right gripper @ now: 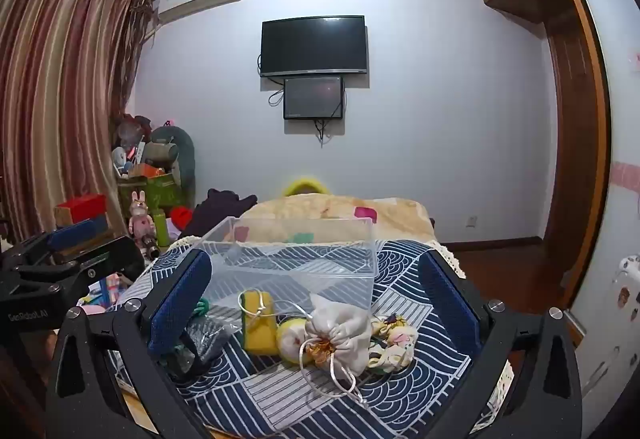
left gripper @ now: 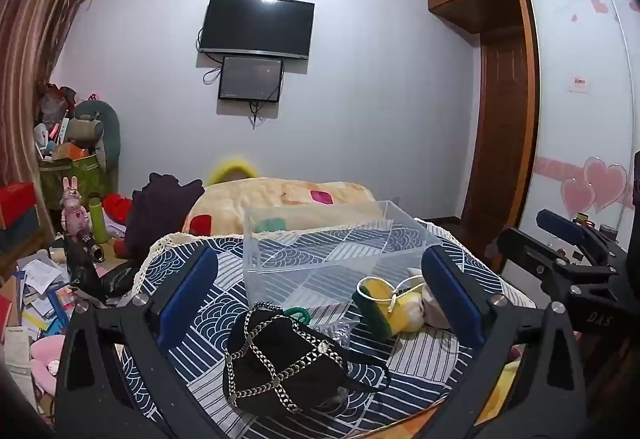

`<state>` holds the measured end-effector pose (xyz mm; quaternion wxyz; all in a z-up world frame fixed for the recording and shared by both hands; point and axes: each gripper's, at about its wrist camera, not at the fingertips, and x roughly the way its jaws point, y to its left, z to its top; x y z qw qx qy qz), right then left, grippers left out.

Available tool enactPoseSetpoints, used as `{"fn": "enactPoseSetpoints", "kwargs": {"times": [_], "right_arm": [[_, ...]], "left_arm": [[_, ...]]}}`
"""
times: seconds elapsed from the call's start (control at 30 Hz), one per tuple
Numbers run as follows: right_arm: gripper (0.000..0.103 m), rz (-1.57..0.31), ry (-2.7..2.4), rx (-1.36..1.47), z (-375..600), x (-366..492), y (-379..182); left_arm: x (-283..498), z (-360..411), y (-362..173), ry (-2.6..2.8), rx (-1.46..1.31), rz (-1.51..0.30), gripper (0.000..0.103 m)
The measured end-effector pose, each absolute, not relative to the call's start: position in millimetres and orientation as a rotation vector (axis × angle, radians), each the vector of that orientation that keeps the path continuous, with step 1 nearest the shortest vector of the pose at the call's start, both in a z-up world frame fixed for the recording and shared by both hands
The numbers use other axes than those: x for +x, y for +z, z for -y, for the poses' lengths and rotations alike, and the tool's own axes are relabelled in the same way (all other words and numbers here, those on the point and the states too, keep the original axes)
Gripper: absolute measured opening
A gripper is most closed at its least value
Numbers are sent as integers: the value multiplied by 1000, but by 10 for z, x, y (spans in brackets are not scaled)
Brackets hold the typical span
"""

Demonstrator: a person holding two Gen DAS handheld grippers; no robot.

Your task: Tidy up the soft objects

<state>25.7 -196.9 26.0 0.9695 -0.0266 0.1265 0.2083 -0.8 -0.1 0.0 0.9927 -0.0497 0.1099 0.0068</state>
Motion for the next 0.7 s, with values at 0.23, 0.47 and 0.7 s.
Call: {"fn": "enactPoseSetpoints", "kwargs": {"times": [0.23, 0.47, 0.7], "right_arm": [[103, -258, 434, -55, 1958, 274, 241], [103, -252, 429, -56, 1942, 251, 242], [103, -252, 427, -44, 1976, 246, 264]], "left_arm": [[50, -23, 37, 4, -107, -225, 103], [-10, 39, 81, -9, -97, -209, 103], [-9, 22, 45, -11, -102, -207, 103]]}}
